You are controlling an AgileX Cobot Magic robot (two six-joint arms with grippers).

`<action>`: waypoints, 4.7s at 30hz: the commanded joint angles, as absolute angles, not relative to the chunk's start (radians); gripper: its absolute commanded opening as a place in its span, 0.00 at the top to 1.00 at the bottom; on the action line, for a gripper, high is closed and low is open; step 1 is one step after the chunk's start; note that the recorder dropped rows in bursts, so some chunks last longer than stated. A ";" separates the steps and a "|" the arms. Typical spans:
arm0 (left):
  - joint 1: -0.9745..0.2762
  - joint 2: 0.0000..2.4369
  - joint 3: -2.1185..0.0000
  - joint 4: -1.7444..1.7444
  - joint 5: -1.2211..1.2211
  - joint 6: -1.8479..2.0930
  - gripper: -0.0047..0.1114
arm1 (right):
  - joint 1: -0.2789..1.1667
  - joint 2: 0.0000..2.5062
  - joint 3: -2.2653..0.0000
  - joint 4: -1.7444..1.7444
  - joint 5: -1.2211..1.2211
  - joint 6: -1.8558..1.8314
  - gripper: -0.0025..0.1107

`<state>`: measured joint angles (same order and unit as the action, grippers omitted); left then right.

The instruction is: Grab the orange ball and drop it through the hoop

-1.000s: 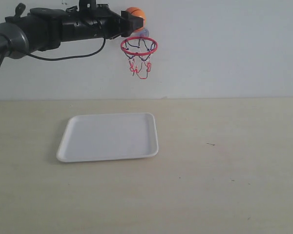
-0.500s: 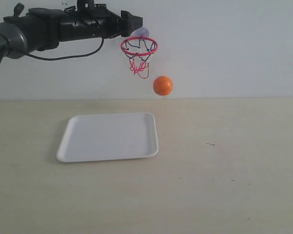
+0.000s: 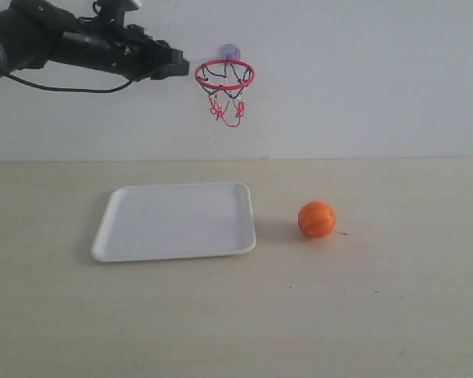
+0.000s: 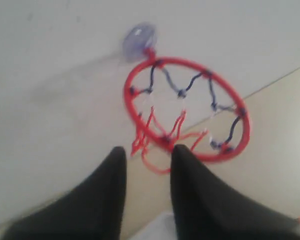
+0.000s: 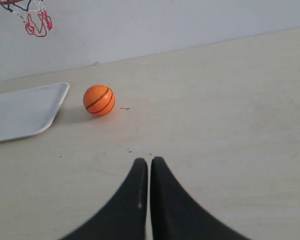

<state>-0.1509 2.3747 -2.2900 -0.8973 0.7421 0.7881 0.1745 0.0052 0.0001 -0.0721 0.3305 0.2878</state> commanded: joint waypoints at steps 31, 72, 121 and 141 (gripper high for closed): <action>-0.027 1.504 -1.139 -0.863 0.852 0.593 0.92 | 0.170 0.000 0.000 -0.080 0.322 0.286 0.97; -0.033 0.499 -0.614 -1.036 0.994 0.603 0.92 | 0.170 0.000 0.000 -0.080 0.322 0.286 0.97; -0.021 0.000 -0.016 0.159 0.162 -0.629 0.92 | 0.170 0.000 0.000 -0.079 0.322 0.285 0.97; -0.020 0.000 0.000 0.148 0.303 -0.239 0.92 | 0.170 0.000 0.000 -0.079 0.322 0.287 0.97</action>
